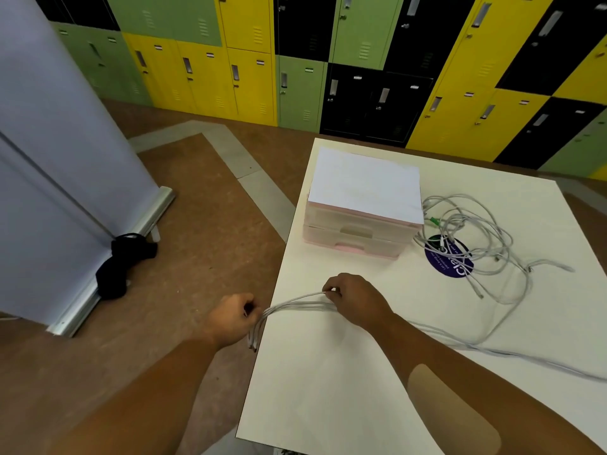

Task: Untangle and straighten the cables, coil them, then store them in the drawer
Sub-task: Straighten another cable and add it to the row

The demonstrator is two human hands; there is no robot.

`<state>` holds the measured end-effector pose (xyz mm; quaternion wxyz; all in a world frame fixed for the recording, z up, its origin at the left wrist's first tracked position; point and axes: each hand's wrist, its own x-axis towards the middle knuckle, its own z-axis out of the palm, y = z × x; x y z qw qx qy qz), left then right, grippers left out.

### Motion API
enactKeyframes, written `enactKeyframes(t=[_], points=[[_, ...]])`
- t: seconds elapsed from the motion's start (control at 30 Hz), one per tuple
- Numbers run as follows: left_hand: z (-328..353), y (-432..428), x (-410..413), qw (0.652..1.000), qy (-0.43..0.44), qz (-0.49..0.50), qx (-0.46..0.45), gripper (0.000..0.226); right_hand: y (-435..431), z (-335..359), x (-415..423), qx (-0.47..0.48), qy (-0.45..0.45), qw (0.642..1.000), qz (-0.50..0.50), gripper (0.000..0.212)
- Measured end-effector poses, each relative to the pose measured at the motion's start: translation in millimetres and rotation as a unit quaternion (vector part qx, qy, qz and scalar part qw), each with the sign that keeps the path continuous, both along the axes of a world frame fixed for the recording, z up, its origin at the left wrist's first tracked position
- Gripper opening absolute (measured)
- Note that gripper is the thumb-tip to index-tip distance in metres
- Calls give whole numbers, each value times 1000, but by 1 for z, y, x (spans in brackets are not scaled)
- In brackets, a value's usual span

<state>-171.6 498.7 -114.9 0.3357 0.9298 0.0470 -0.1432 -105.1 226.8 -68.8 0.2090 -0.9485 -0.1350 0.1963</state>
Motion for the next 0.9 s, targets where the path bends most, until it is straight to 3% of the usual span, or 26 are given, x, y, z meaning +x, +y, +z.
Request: enactKeyframes(t=[0.13, 0.23, 0.37, 0.57, 0.73, 0.9], points=[[9, -14, 7, 991, -95, -29, 91, 10, -1, 2, -2, 10, -11, 1000, 6, 20], [16, -39, 22, 982, -157, -79, 62, 14, -1, 3, -3, 14, -20, 1000, 13, 20], [22, -84, 41, 981, -132, -144, 14, 23, 0, 4, -4, 37, -17, 999, 7, 19], [14, -105, 47, 992, -60, -62, -94, 9, -7, 2, -7, 51, -3, 999, -11, 23], [5, -102, 43, 993, -72, -57, -79, 8, -33, -6, -16, 0, -16, 1000, -11, 28], [0, -102, 43, 993, -65, -76, -56, 6, -68, -15, -20, -19, -20, 999, -43, 20]])
